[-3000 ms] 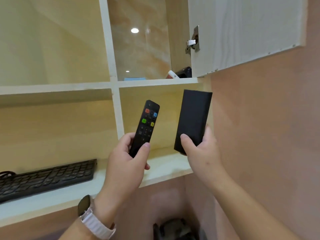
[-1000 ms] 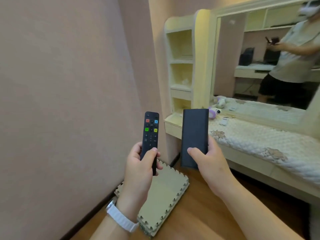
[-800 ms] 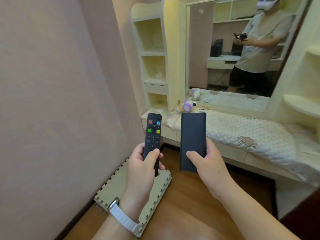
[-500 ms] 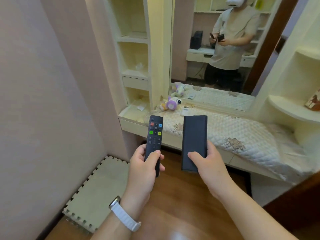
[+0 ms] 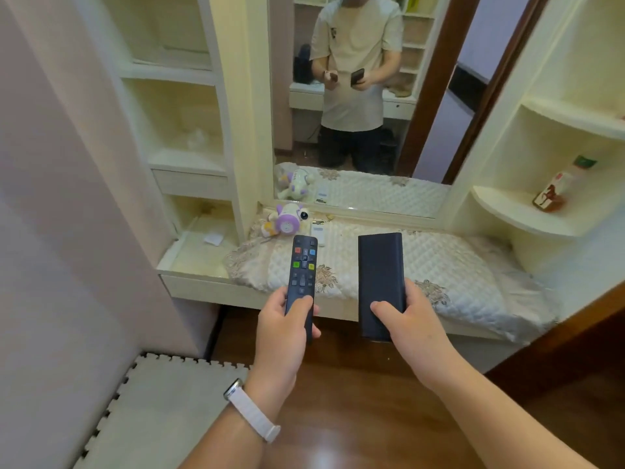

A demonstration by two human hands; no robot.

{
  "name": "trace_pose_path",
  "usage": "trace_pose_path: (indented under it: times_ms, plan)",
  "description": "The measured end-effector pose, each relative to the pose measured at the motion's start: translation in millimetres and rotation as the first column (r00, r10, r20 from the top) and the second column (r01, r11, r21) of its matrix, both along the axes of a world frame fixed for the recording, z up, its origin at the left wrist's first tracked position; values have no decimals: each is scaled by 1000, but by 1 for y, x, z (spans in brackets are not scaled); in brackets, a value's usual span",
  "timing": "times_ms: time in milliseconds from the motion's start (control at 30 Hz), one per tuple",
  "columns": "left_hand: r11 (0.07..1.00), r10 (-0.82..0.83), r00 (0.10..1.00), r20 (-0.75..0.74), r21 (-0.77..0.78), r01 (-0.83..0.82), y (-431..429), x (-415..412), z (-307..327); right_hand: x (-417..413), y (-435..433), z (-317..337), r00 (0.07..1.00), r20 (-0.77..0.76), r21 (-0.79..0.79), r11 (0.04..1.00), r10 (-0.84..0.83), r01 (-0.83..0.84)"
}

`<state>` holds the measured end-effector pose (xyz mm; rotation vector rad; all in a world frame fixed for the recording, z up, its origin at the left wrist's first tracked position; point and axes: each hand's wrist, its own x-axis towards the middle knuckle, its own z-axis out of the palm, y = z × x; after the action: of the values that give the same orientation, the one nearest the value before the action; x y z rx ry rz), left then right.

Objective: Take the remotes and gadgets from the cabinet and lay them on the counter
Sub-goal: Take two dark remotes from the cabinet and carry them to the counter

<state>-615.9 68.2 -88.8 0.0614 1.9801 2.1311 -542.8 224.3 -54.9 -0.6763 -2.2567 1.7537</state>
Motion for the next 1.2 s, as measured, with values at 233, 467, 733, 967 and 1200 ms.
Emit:
trace_pose_path:
  times_ms: [233, 467, 733, 967, 1200]
  plan:
    - [996, -84, 996, 29, 6, 84, 55, -47, -5, -36, 51, -14, 996, -6, -20, 995, -94, 94]
    - [996, -46, 997, 59, -70, 51, 125, -94, -15, -93, 123, -30, 997, 1, -80, 994, -79, 79]
    - [985, -9, 996, 85, -169, 24, 222, -158, -23, -164, 233, -43, 1000, -2, -151, 988, 4, -4]
    - [970, -8, 994, 110, -239, 35, 269, -187, -43, -197, 282, -70, 999, 46, -227, 974, 11, 0]
    - [954, 6, 979, 205, -295, 56, 286, -232, -83, -227, 303, -112, 989, 151, -260, 965, -1, 40]
